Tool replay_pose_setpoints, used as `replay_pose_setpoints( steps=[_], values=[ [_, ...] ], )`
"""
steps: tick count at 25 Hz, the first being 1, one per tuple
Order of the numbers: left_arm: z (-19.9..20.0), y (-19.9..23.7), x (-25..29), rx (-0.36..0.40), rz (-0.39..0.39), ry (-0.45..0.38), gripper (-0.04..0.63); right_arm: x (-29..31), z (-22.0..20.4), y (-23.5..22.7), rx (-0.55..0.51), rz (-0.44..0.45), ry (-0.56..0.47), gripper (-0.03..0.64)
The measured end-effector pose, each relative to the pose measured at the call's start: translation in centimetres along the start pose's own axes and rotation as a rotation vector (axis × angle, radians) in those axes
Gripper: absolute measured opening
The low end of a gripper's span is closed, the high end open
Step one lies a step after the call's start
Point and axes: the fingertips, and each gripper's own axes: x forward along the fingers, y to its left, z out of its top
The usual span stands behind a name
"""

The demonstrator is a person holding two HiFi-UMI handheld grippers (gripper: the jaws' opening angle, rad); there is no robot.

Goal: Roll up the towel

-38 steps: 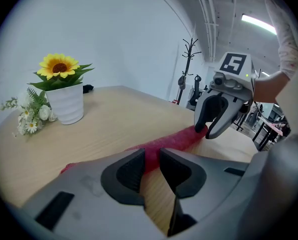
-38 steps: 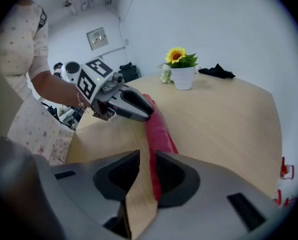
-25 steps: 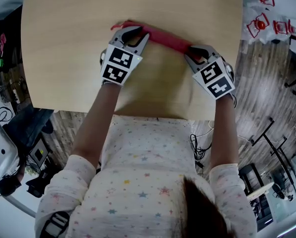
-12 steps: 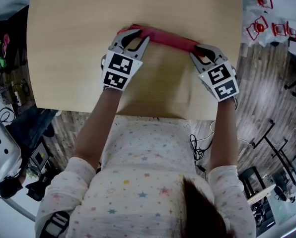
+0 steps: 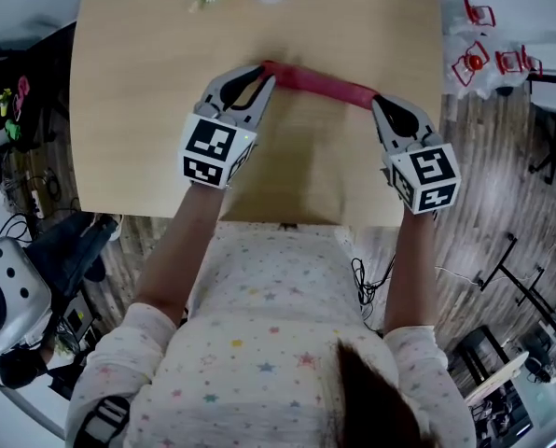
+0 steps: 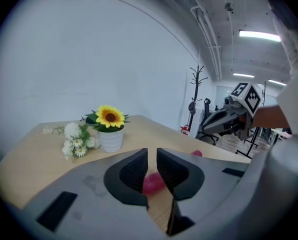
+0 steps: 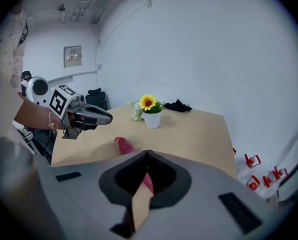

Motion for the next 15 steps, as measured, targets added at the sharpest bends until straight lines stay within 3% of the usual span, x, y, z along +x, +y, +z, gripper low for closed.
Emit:
replay_pose_setpoints(
  steps=[10, 15],
  values=[
    [5.6, -1.6, -5.2, 0.084, -0.050, -0.133, 0.017, -6.6, 7.0, 1.4, 0.015, -0.195, -0.237, 0.000],
    [7.7, -1.8, -7.4, 0.042, -0.062, -0.193, 0.015, -9.9, 9.9, 2.1, 0.041, -0.252, -0.350, 0.000]
  ],
)
